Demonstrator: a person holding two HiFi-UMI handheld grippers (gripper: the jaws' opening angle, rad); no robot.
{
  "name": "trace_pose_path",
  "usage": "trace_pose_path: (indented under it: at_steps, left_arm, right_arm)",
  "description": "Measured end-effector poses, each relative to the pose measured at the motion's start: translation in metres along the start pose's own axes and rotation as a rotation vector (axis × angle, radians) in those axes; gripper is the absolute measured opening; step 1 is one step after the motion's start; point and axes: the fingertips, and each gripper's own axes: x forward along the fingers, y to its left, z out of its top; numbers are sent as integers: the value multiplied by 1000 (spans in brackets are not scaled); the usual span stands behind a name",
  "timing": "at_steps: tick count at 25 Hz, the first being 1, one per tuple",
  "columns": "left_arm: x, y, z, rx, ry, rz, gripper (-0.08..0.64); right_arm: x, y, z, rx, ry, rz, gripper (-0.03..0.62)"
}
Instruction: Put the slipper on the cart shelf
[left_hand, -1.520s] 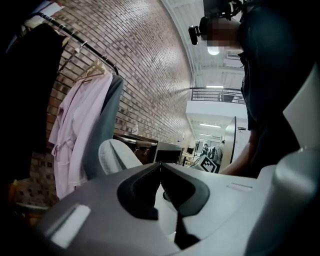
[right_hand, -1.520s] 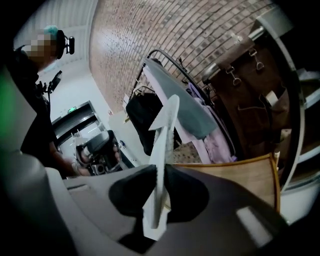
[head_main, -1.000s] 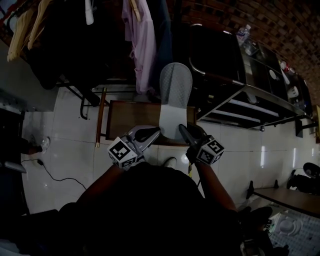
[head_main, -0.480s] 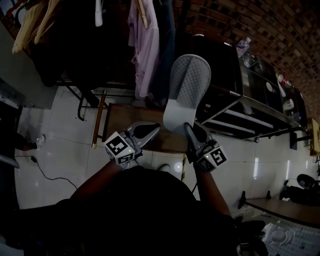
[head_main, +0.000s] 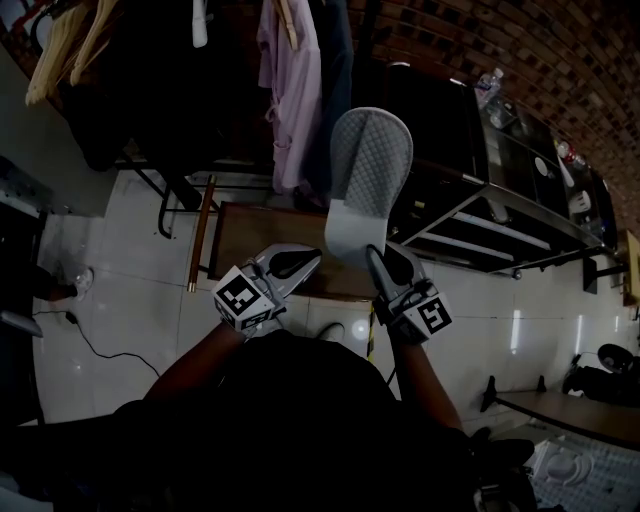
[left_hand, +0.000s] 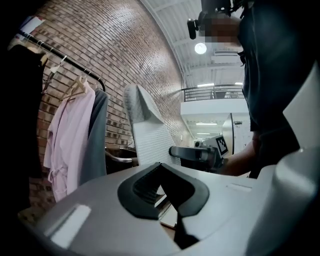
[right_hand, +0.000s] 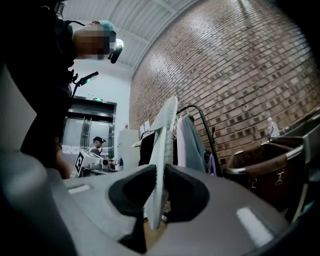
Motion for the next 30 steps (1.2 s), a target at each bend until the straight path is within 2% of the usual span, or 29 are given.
trace_pose_path:
  at_steps: [4,19,30]
  left_arm:
    - [-6,1,3,-23,-34,7,3]
    - [-17,2,-4,-35,-33,-25,3]
    - [-17,6,-22,-77,1,-132,3]
  right_arm:
    - [-2,4,-6,0,10,-1,60]
    - [-2,15,-15,28,33,-46,60]
    - [-18,14,-27,57,32,-188,60]
